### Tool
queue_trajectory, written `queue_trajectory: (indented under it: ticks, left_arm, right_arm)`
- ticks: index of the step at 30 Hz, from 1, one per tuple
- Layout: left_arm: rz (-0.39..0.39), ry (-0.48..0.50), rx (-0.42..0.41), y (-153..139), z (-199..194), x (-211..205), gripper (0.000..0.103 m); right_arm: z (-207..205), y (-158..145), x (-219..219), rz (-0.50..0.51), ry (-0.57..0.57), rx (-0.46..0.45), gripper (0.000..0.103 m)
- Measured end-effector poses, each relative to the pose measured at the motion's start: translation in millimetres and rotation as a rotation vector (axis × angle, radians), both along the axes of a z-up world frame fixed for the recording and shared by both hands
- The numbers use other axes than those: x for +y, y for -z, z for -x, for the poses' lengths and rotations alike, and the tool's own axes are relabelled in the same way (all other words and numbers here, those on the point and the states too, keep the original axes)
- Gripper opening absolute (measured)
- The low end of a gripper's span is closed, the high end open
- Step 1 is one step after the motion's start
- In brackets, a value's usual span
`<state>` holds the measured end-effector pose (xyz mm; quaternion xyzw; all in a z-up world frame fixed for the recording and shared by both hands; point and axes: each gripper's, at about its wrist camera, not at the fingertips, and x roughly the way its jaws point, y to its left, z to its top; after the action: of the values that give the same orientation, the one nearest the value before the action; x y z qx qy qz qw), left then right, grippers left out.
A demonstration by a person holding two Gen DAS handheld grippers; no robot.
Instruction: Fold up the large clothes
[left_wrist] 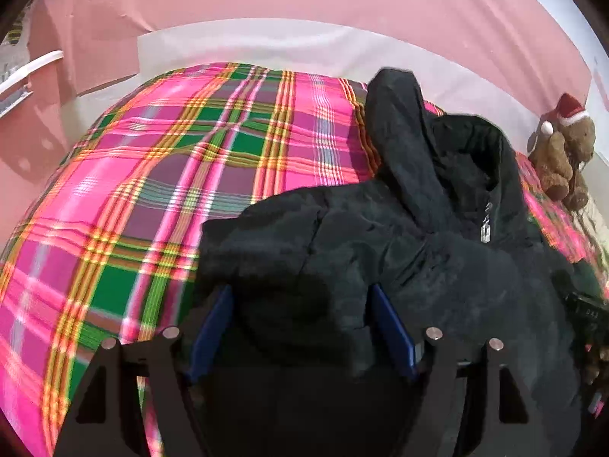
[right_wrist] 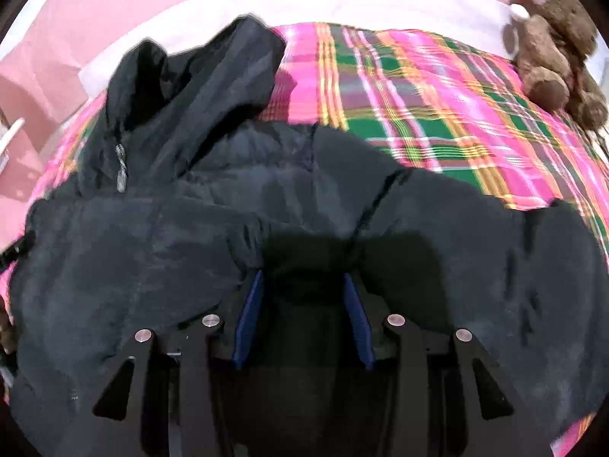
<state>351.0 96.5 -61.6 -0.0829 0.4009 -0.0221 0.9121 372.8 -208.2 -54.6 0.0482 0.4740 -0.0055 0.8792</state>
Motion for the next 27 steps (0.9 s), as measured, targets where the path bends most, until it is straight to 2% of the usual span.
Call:
queue_trajectory:
  ticks: [3, 5, 6, 8, 10, 13, 17, 22, 24, 27]
  left_arm:
    - [0.063, 0.035, -0.068, -26.8, 30.7, 4.0, 0.073]
    - [0.032, 0.066, -0.106, -35.1, 49.8, -2.3, 0.073]
    - [0.022, 0.08, -0.1, -32.5, 54.4, -5.5, 0.073]
    - [-0.003, 0.086, -0.039, -14.2, 52.4, -11.3, 0.073]
    - [-0.016, 0.077, 0.022, 6.5, 44.3, -14.4, 0.073]
    - [-0.039, 0.068, 0.027, 11.9, 42.6, -18.6, 0.073]
    - [-0.078, 0.05, 0.022, -4.6, 58.5, -25.1, 0.073]
    - [-0.099, 0.056, -0.034, -36.3, 109.6, -40.6, 0.073]
    - [-0.067, 0.069, -0.053, -45.4, 134.2, -48.2, 0.073]
    - [-0.05, 0.089, -0.087, -55.4, 173.2, -64.6, 0.073]
  right_arm:
    - [36.2, -31.8, 4.6, -0.01, -0.016, -0.094, 0.043]
    - [53.7, -37.4, 12.3, -0.011, -0.047, -0.119, 0.043]
    - [56.9, -32.6, 16.3, -0.001, -0.062, -0.104, 0.043]
    - [52.4, -10.2, 20.7, 0.026, -0.075, -0.034, 0.043]
    - [46.4, 12.5, 17.6, 0.007, -0.08, 0.006, 0.043]
    - [45.4, 14.5, 12.8, -0.013, -0.075, -0.009, 0.044]
    - [60.2, -1.5, 10.6, 0.0, -0.056, 0.0, 0.044]
    - [125.6, -36.6, 11.1, -0.049, -0.046, -0.083, 0.045]
    - [155.6, -45.9, 9.7, -0.073, -0.026, -0.106, 0.045]
    - [194.9, -55.1, 9.4, -0.114, -0.008, -0.133, 0.052]
